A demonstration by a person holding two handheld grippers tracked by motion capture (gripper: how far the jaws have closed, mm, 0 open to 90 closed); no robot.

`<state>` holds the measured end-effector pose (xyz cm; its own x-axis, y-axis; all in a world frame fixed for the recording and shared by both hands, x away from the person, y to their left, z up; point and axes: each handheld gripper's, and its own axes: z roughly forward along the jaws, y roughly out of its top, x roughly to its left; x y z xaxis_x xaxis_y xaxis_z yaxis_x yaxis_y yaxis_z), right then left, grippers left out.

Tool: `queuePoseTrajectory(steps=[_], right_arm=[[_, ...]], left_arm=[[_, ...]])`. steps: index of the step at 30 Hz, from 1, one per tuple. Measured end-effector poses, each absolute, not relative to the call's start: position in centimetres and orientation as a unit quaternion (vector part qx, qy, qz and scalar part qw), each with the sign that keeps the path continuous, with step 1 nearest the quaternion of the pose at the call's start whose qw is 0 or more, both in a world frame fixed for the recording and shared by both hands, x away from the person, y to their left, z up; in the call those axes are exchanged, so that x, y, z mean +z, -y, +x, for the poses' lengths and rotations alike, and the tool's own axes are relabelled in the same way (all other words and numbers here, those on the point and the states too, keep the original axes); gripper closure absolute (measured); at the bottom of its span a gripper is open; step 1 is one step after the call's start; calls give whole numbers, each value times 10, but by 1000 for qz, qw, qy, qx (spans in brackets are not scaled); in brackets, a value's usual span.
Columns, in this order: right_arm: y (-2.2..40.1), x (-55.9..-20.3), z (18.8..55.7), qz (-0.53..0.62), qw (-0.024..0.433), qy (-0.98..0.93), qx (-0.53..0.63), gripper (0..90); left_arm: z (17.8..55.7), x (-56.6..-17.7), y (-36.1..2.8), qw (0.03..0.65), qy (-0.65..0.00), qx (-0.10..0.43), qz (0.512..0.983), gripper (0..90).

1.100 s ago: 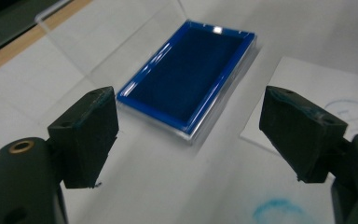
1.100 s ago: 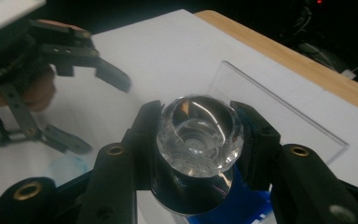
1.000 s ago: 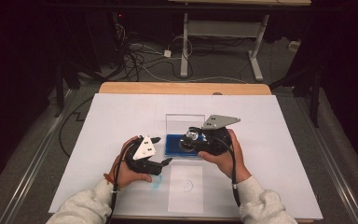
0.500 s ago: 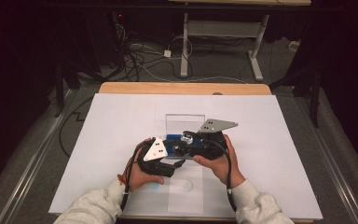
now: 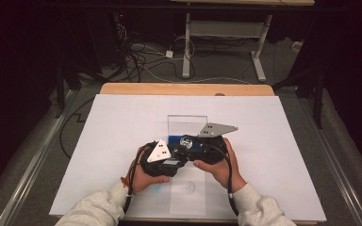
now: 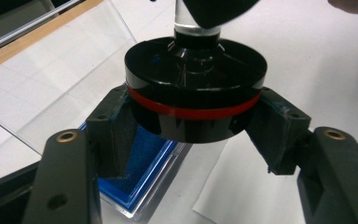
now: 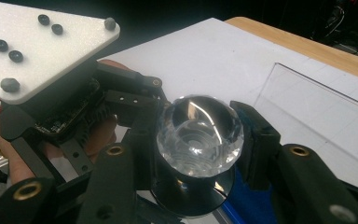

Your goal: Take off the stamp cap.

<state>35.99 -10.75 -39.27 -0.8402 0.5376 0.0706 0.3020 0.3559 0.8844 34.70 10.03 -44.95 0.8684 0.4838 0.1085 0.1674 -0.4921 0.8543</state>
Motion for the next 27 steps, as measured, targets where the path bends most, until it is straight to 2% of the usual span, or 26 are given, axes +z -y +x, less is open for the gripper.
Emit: queuePoseTrajectory(steps=[13, 20, 27], right_arm=[[108, -397, 361, 259, 109, -819, 500, 566], [107, -399, 360, 258, 106, -821, 498, 566], [103, -402, 356, 255, 112, -823, 495, 567]], left_arm=[[347, -450, -98, 454, -188, 176, 853, 355], [344, -448, -97, 421, -169, 204, 867, 364], [346, -444, -98, 408, -174, 174, 879, 370]])
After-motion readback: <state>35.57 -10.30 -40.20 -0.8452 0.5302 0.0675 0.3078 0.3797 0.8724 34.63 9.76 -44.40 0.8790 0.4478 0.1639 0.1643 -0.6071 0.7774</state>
